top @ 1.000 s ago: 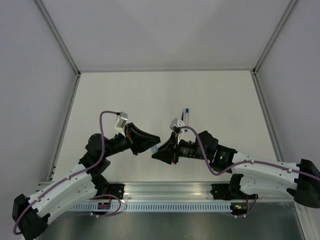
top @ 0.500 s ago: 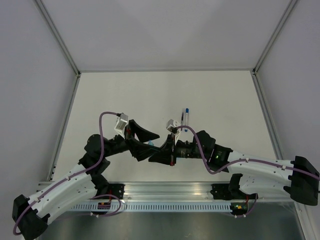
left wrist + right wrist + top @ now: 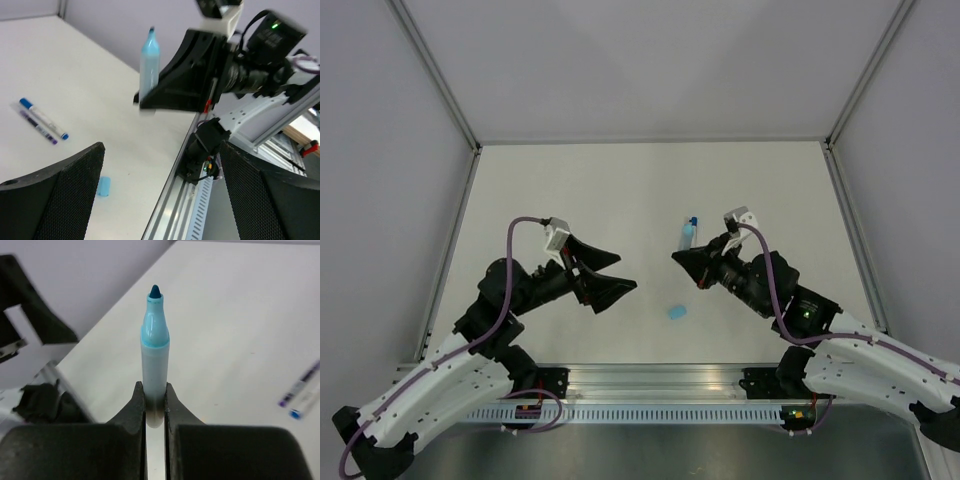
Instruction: Insert the pens into the pen caps
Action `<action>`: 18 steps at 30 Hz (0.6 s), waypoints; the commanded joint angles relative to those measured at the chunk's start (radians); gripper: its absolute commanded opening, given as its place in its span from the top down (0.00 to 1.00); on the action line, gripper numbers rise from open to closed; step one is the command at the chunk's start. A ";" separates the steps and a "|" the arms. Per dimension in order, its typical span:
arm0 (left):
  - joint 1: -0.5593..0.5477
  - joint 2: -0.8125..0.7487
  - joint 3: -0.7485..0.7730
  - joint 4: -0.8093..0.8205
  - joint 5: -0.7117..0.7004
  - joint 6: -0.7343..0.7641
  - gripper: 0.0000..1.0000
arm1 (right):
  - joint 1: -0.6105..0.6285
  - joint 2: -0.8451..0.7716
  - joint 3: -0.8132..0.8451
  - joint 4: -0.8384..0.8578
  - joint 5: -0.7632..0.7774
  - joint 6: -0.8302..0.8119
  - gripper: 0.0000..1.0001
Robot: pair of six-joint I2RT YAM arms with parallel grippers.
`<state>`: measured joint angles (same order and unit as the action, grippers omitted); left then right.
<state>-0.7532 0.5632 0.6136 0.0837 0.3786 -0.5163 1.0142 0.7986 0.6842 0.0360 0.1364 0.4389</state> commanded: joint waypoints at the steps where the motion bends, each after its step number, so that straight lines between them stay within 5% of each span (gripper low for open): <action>1: -0.003 0.096 0.021 -0.166 -0.075 0.090 0.00 | -0.068 -0.038 0.060 -0.169 0.287 -0.034 1.00; 6: -0.014 0.381 0.055 -0.180 -0.115 0.122 0.03 | -0.146 -0.035 0.080 -0.225 0.333 -0.058 1.00; 18: -0.259 0.837 0.322 -0.373 -0.351 0.301 0.07 | -0.200 -0.134 0.063 -0.271 0.327 -0.060 1.00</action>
<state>-0.9497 1.3251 0.8341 -0.2142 0.1276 -0.3168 0.8196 0.7341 0.7319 -0.2180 0.4175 0.3943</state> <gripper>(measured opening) 0.939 0.088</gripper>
